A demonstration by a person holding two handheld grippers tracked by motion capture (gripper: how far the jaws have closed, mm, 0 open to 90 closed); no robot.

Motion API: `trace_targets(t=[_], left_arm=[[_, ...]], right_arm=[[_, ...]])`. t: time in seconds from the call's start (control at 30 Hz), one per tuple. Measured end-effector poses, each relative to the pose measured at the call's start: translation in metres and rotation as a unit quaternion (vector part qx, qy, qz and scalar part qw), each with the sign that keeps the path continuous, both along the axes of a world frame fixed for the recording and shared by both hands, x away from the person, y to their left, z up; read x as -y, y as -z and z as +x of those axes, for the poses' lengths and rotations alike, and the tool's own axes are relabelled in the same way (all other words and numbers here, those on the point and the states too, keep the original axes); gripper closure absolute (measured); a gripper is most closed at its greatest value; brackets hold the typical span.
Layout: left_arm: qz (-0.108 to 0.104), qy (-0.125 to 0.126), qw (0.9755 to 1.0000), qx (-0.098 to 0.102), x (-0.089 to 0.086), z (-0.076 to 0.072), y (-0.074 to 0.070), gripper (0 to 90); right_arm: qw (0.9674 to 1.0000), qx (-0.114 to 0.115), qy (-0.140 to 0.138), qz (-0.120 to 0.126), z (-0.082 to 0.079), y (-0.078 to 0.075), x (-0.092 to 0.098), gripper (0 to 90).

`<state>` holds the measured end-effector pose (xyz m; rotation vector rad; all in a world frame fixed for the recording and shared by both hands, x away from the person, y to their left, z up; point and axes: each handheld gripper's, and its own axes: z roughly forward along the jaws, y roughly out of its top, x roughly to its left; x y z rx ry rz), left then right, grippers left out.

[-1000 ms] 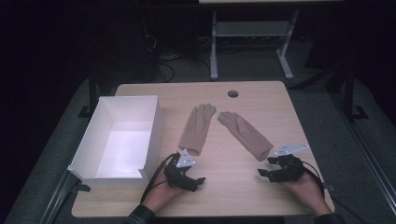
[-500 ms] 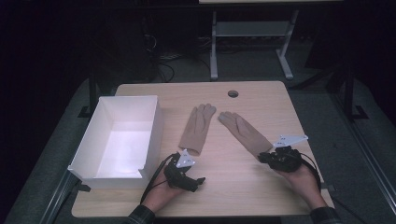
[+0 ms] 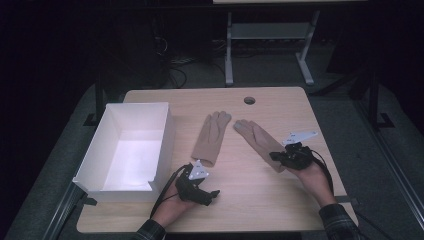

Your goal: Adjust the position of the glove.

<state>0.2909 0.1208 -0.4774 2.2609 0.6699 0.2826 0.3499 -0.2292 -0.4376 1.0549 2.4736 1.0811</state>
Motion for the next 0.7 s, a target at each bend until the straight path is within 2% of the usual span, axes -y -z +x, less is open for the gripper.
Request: trace_targets(t=[0.27, 0.3, 0.47, 0.7], left_arm=[[0.002, 0.0, 1.0, -0.001, 0.0, 0.0, 0.0, 12.1], [0.002, 0.001, 1.0, -0.001, 0.0, 0.0, 0.0, 12.1], [0.002, 0.0, 1.0, -0.001, 0.0, 0.0, 0.0, 12.1], [0.001, 0.001, 1.0, -0.001, 0.0, -0.001, 0.0, 12.2]], right_arm=[[0.9998, -0.007, 0.012, -0.014, 0.021, 0.011, 0.001, 89.7], [0.9996, -0.015, 0.017, -0.019, 0.025, 0.015, 0.002, 89.7], [0.999, -0.026, 0.02, -0.031, 0.029, 0.024, 0.001, 89.9], [0.9988, -0.03, 0.022, -0.031, 0.028, 0.025, 0.001, 90.0]])
